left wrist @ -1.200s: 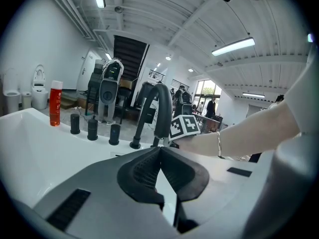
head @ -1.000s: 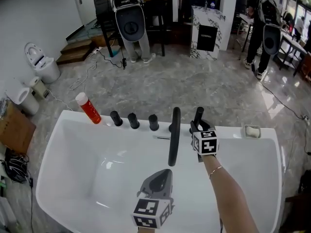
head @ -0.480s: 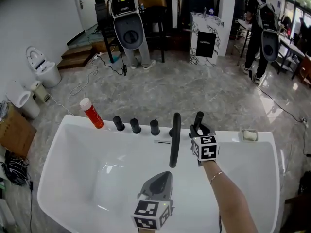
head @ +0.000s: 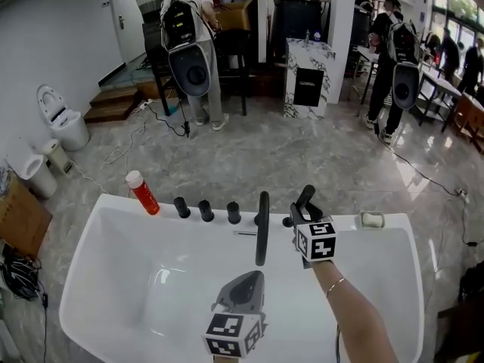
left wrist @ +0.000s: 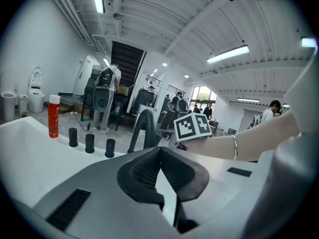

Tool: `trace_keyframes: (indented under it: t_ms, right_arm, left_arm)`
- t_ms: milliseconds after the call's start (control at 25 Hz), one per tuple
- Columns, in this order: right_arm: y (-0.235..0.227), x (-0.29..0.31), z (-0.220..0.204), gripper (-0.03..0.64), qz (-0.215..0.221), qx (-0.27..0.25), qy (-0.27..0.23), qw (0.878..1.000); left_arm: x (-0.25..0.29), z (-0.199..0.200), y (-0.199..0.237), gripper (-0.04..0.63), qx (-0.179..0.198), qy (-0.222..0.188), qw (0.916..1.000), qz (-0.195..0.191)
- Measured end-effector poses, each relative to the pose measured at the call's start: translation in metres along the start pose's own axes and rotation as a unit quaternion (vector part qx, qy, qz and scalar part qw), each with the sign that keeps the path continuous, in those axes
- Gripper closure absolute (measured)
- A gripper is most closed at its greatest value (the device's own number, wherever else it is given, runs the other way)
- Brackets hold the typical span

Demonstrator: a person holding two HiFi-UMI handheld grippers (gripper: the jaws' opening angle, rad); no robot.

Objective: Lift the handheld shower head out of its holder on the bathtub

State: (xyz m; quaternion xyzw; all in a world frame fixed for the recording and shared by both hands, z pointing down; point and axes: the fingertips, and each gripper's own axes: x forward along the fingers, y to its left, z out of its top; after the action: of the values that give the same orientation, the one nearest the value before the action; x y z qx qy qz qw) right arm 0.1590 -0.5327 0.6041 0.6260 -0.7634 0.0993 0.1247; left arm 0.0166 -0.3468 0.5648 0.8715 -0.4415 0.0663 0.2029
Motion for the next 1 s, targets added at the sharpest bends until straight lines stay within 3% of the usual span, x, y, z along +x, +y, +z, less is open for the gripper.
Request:
trace_keyframes:
  t_ms: [1000]
  right_arm:
    - [0.031, -0.189, 0.151, 0.483, 0.008, 0.011, -0.061, 0.998]
  left_arm:
    - [-0.101, 0.1, -0.065, 0.575, 0.038, -0.024, 0.9989, -0.013]
